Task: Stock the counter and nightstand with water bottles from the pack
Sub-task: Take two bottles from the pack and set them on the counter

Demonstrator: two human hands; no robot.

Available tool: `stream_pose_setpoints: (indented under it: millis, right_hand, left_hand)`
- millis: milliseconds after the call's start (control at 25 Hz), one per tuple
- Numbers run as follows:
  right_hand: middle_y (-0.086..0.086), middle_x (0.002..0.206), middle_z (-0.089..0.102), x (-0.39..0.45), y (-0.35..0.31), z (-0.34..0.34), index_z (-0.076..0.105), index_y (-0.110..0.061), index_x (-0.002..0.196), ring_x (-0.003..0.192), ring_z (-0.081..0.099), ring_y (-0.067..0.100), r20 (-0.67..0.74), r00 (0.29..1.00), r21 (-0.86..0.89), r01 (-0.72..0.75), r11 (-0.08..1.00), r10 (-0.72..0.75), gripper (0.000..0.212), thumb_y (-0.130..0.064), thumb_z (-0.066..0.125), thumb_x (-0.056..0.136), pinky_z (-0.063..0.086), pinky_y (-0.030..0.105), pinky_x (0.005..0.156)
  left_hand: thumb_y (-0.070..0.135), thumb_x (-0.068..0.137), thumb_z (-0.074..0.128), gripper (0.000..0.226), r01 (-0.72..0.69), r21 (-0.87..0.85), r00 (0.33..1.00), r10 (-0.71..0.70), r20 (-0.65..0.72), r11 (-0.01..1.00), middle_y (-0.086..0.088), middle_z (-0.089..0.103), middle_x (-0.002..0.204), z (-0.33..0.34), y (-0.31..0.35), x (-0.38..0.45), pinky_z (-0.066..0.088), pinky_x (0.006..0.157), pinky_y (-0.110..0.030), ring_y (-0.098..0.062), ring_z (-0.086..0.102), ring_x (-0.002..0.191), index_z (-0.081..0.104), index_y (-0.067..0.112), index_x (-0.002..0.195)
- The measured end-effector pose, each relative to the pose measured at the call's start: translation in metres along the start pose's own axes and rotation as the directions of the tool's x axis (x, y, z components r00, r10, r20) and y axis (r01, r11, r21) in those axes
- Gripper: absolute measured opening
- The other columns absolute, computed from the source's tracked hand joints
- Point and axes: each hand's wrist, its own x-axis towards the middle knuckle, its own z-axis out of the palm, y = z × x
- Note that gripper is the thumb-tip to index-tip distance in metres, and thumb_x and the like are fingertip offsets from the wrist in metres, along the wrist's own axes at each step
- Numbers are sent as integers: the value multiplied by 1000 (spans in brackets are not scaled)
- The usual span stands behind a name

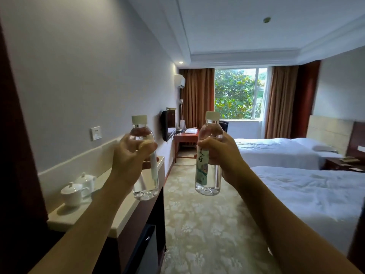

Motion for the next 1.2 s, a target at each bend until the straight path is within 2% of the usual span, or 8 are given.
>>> stream_pose_setpoints:
  millis: [200, 320, 480, 640, 760, 840, 1040, 1200]
  right_hand:
    - [1, 82, 62, 101, 82, -29, 62, -24, 83, 77, 63, 20, 37, 999, 5, 31, 1000, -31, 14, -11, 65, 79, 54, 23, 56]
    - [1, 82, 61, 179, 132, -43, 61, -15, 90, 73, 65, 15, 108, 992, 41, 61, 997, -65, 19, -17, 65, 72, 58, 27, 61]
    - [7, 84, 62, 281, 184, -36, 60, -21, 83, 72, 67, 21, 219, 974, 117, 40, 992, -65, 16, -16, 67, 70, 58, 35, 65]
    - [1, 80, 63, 362, 246, 4, 61, -17, 93, 76, 67, 27, 333, 942, 185, -19, 983, -45, 24, -14, 69, 70, 58, 38, 67]
    - [-1, 83, 65, 412, 298, 45, 59, -16, 97, 82, 67, 28, 431, 902, 215, -60, 975, -39, 27, -14, 70, 72, 58, 41, 70]
    - [0, 88, 66, 441, 329, 73, 58, -16, 100, 83, 69, 25, 475, 879, 232, -81, 969, -40, 31, -14, 71, 72, 57, 38, 69]
    - [3, 90, 65, 508, 412, 150, 56, -18, 101, 87, 66, 27, 541, 840, 261, -125, 957, -38, 34, -13, 71, 71, 56, 42, 75]
    - [6, 97, 63, 548, 481, 201, 54, -18, 112, 85, 67, 16, 681, 732, 185, -143, 972, -22, 48, -18, 75, 69, 57, 30, 70]
  left_hand:
    - [42, 64, 76, 62, -4, 53, 1000, 5, -6, 999, -9, 67, 92, 28, -90, 87, 61, 72, -46, -30, 69, 80, 61, 11, 115]
    - [41, 64, 76, 66, -14, 108, 999, 18, -34, 994, -10, 66, 90, 40, -143, 145, 61, 73, -50, -28, 69, 75, 58, 4, 116]
    - [36, 70, 76, 55, -31, 174, 992, 51, -112, 984, -12, 65, 91, 38, -188, 222, 60, 70, -50, -33, 69, 81, 58, 9, 113]
    - [19, 77, 71, 31, -34, 220, 976, 80, -205, 975, -5, 65, 91, 19, -227, 278, 59, 70, -38, -23, 69, 82, 59, 21, 106]
    - [24, 76, 72, 37, -29, 279, 951, 113, -288, 960, -10, 64, 98, -8, -262, 315, 60, 76, -46, -34, 68, 90, 57, 23, 110]
    - [25, 75, 73, 42, -20, 286, 928, 125, -352, 958, -10, 64, 96, -27, -287, 338, 59, 71, -41, -35, 68, 88, 56, 19, 112]
    - [29, 68, 78, 49, 20, 379, 879, 165, -448, 925, -6, 64, 97, -79, -371, 380, 60, 69, -30, -20, 69, 83, 53, 24, 110]
    - [10, 77, 80, 53, 156, 434, 832, 118, -541, 887, -2, 61, 99, -113, -451, 395, 53, 65, -18, -4, 67, 79, 48, 20, 118]
